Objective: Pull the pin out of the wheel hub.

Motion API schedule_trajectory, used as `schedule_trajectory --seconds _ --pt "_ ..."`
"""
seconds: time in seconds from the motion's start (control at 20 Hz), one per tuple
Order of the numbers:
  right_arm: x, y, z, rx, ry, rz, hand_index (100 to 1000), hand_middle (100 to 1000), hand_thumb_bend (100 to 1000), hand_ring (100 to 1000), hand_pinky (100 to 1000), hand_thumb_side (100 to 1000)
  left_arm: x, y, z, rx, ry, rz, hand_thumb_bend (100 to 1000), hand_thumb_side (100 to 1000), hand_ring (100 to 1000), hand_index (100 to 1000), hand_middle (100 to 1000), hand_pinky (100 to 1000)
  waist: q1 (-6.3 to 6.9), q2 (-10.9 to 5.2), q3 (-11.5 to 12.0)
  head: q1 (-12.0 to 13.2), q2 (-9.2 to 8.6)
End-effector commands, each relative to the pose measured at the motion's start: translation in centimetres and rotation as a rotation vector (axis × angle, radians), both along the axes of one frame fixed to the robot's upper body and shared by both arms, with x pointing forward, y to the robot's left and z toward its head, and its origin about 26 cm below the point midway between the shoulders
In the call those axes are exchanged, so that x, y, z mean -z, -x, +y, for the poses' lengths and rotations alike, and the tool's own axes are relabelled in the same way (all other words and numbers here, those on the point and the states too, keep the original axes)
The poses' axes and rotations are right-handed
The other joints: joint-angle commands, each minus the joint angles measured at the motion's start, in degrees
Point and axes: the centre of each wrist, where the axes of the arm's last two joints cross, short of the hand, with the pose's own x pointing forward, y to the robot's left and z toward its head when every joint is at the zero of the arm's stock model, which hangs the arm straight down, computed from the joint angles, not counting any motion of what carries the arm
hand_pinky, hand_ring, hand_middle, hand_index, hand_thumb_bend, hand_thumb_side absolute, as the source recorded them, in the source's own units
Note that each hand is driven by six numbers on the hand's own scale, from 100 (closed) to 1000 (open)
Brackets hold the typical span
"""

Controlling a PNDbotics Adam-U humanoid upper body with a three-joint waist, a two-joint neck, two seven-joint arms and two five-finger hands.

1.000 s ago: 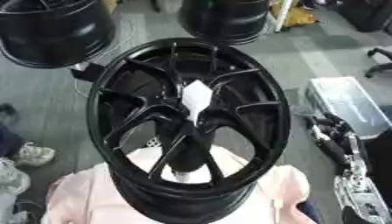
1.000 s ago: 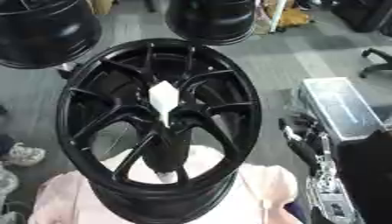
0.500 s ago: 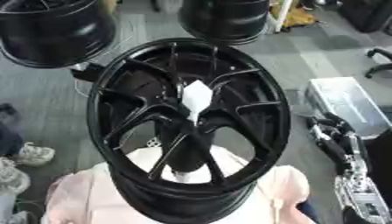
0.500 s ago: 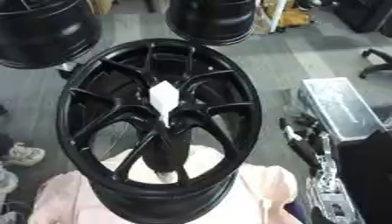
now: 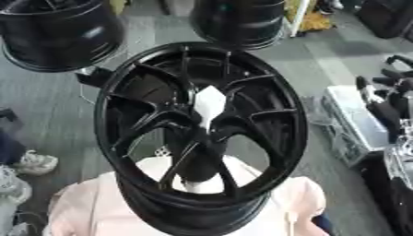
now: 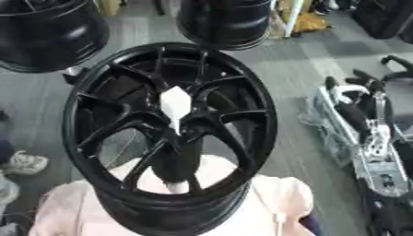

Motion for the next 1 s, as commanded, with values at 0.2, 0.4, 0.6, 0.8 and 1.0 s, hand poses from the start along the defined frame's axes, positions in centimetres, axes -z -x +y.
schedule_trajectory --seconds 0.2,0.4,0.6,0.8,1.0 --pt "-9.2 -1.4 -1.3 -0.088 0.285 -0.139 841 705 440 582 680 424 -0.8 0.0 0.1 0.016 -0.029 -0.016 272 691 619 636 603 698 -0.03 -1.08 0.4 0.0 -0.12" --pt "-12.7 -2.0 -0.3 -0.197 0.428 -0.173 848 712 425 588 690 429 -0.7 -0.1 0.0 0.023 -0.033 -0.013 271 691 619 636 603 698 -0.09 -1.25 0.8 -0.2 -0.12" --pt "-14.9 -2.5 0.4 -0.304 0.547 -0.166 852 713 417 590 696 424 -0.8 -0.1 0.0 0.029 -0.038 -0.011 271 691 620 636 604 698 -0.15 -1.33 1.1 -0.2 -0.12" --pt "-15.8 -3.0 1.0 -0.423 0.636 -0.13 856 717 410 595 702 415 -0.7 -0.1 0.0 0.035 -0.042 -0.006 271 692 620 636 604 698 -0.25 -1.4 1.2 -0.3 -0.12" --pt "-16.3 -3.5 1.7 -0.526 0.73 -0.078 859 721 409 601 708 405 -0.7 -0.2 0.0 0.043 -0.047 -0.002 270 693 620 636 604 698 -0.31 -1.47 1.3 -0.4 -0.12"
